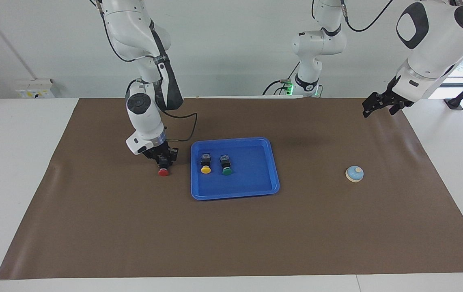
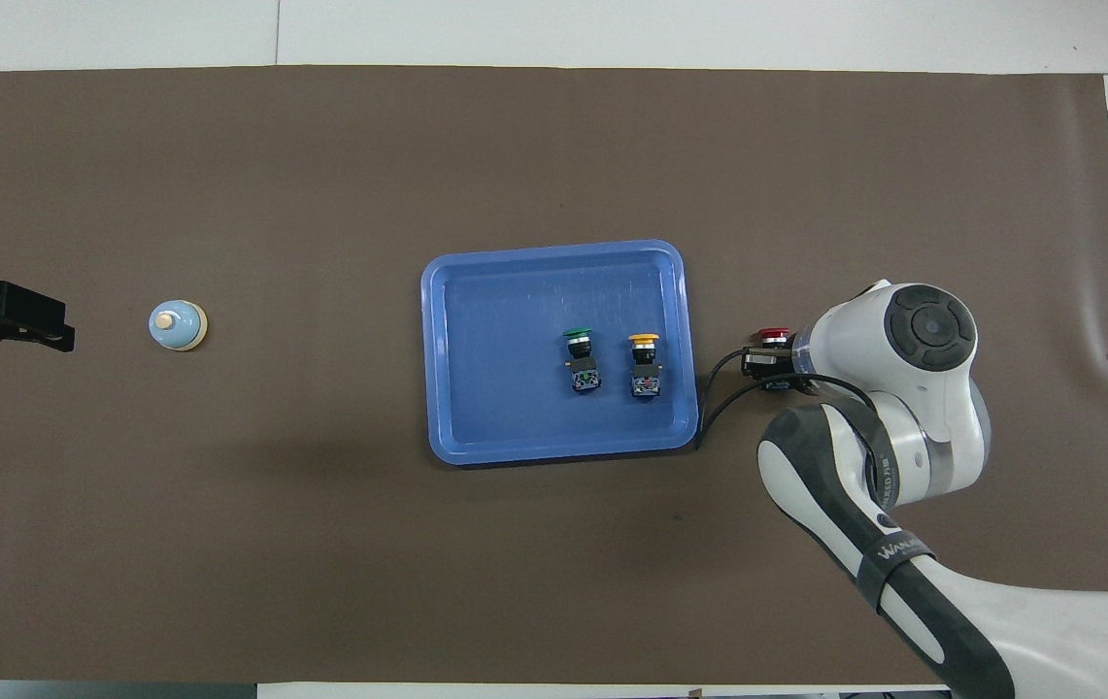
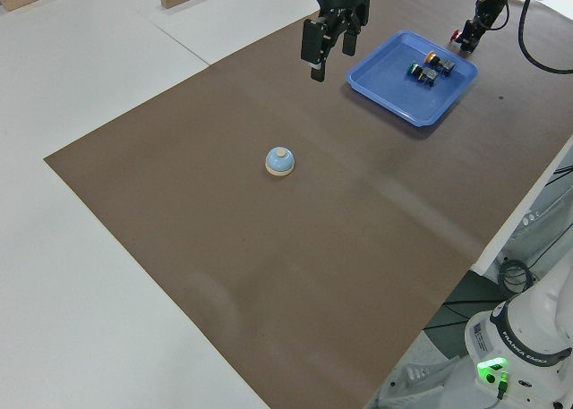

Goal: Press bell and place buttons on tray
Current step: 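Move the right gripper to the red-capped button and grasp it, then carry the red button into the tray and release it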

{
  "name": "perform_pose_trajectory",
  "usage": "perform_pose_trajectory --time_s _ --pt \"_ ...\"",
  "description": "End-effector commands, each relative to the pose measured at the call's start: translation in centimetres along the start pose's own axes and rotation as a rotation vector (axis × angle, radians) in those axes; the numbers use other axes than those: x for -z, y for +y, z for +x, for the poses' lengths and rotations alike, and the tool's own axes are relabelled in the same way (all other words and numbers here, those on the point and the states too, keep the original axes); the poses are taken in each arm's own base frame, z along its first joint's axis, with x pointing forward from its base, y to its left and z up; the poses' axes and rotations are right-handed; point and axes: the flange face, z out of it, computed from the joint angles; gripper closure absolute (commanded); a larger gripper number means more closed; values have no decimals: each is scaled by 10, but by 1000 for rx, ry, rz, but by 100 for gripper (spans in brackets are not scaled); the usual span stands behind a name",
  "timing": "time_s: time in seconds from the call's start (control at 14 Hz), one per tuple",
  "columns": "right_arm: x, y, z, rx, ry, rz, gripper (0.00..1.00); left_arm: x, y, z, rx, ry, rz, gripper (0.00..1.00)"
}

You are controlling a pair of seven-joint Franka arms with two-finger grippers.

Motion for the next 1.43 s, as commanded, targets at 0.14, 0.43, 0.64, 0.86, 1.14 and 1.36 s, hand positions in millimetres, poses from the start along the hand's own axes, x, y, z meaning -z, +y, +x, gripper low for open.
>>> perform_pose_trajectory --time_s 0.14,0.43,0.64,0.86,1.14,1.36 --pt "23 -7 10 70 24 4 100 3 -1 -6 -3 8 -10 0" --pt "94 -84 34 114 -28 6 100 3 -1 -6 -3 8 -10 0" --pt "110 -162 6 176 -7 16 100 3 -1 -6 -3 8 -10 0" --pt "104 -244 -18 199 -13 12 100 3 -1 -6 -3 8 -10 0" --pt "72 -298 -30 206 -5 27 97 3 0 -6 -4 8 -10 0" --pt "44 -304 -36 200 -12 18 94 3 -1 -6 -3 8 -10 0"
